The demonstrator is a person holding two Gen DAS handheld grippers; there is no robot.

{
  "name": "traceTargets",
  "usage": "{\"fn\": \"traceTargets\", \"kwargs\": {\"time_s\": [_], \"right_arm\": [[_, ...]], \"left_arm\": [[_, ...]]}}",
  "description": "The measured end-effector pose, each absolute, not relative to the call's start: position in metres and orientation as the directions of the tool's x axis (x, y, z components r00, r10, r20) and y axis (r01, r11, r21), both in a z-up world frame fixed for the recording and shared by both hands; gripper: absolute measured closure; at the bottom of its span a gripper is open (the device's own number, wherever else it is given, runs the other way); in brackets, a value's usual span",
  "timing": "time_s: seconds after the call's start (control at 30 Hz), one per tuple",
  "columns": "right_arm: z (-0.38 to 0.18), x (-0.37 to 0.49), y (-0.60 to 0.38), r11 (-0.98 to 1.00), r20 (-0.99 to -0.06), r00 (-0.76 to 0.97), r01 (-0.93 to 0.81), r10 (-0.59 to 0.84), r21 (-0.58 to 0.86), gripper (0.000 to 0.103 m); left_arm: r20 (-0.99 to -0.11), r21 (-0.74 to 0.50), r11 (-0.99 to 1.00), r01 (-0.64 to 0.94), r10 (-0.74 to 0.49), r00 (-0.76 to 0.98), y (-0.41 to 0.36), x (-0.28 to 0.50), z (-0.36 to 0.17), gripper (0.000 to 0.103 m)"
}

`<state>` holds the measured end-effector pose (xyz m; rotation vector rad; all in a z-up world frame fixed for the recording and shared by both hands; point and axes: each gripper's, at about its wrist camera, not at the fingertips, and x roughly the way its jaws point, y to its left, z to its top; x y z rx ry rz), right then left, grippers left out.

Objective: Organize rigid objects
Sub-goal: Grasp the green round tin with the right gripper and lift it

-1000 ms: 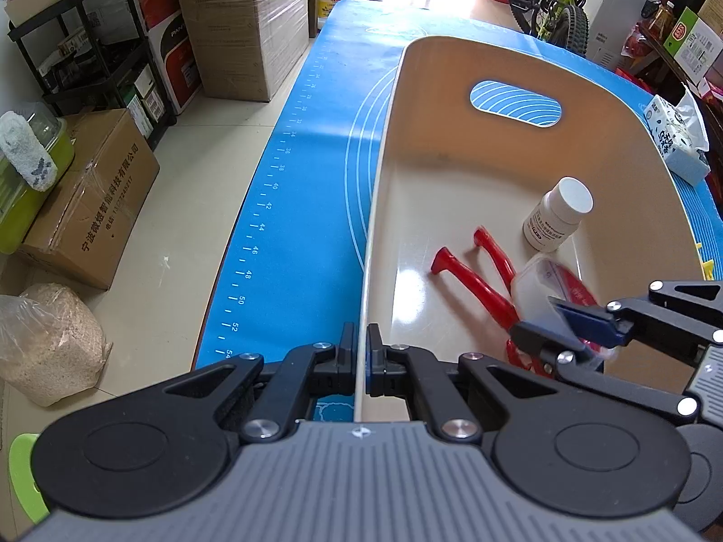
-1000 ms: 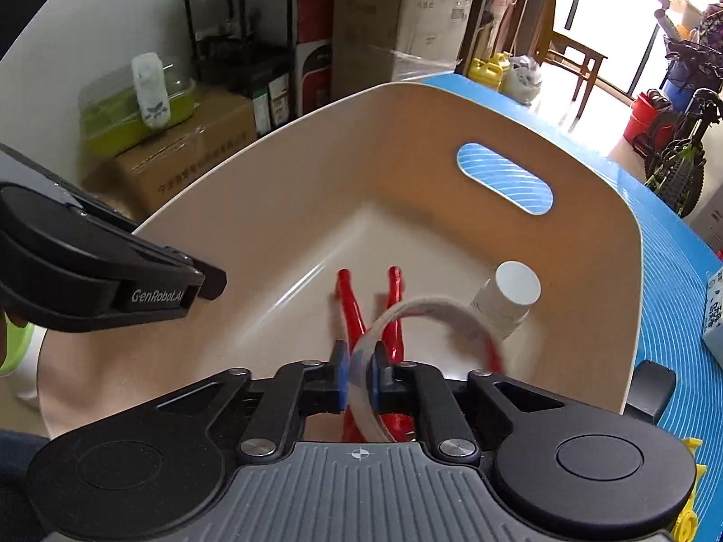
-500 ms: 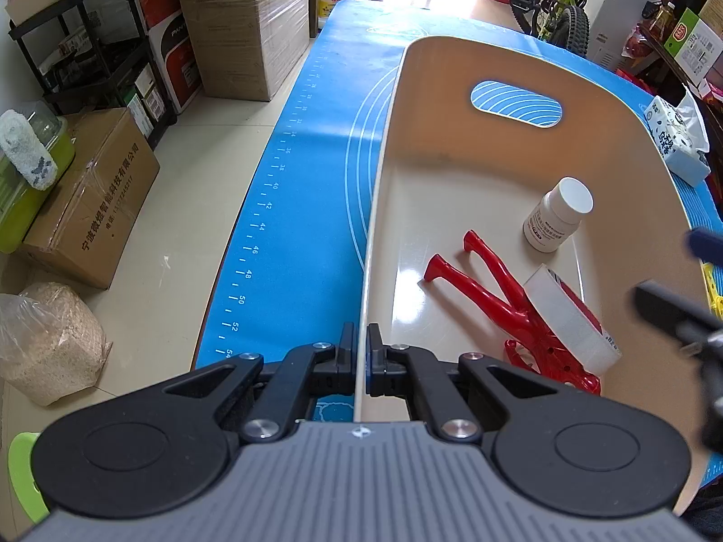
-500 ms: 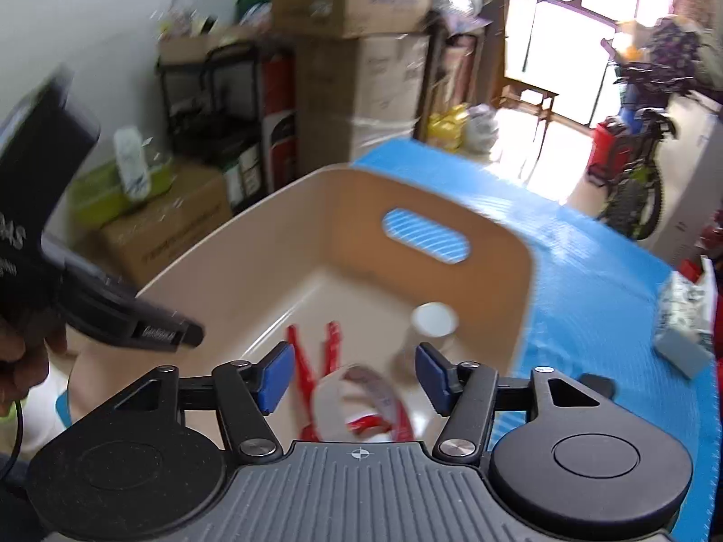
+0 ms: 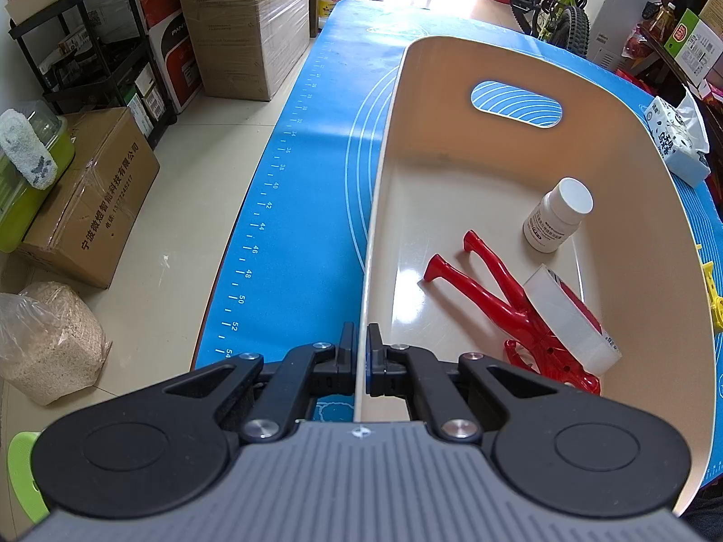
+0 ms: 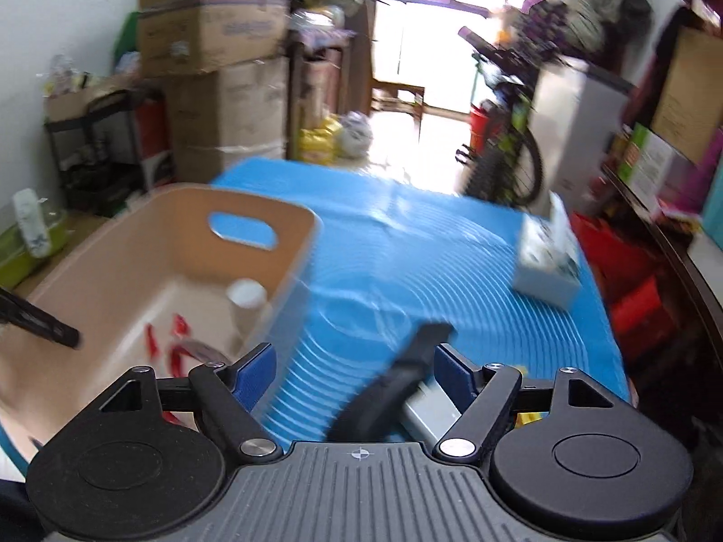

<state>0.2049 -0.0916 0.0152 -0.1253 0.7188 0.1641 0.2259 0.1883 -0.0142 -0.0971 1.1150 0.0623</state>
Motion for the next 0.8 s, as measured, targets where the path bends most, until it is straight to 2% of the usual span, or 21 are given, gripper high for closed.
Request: {"fn": "traceTargets", "kwargs": {"time_s": [0.33,0.63,0.8], "right_arm": [[-0.053,0.191,-0.103,0.991,-0.764,0.639,-0.132,0.089,0.005,0.023],[-0.085,0.196,-0.103,0.994,-0.795,0.598,-0.100,0.101,0.051,0.023],[-0.093,0.197,-0.100,0.994,-0.799,0.594,-0.099,0.095,0.044,0.027]], "left_arm": [[-0.898,-0.047,0.994,-0.099,0.001,0.439,0.188,0.226,-0.014,0.098],[-0.899,-0.046,0.994,-0.099,0.002,0.439,0.188,0.226,-0.014,0.098],[-0.898,-0.047,0.994,-0.099,0.002,0.439,0.188,0.226,-0.014,0.098]]}}
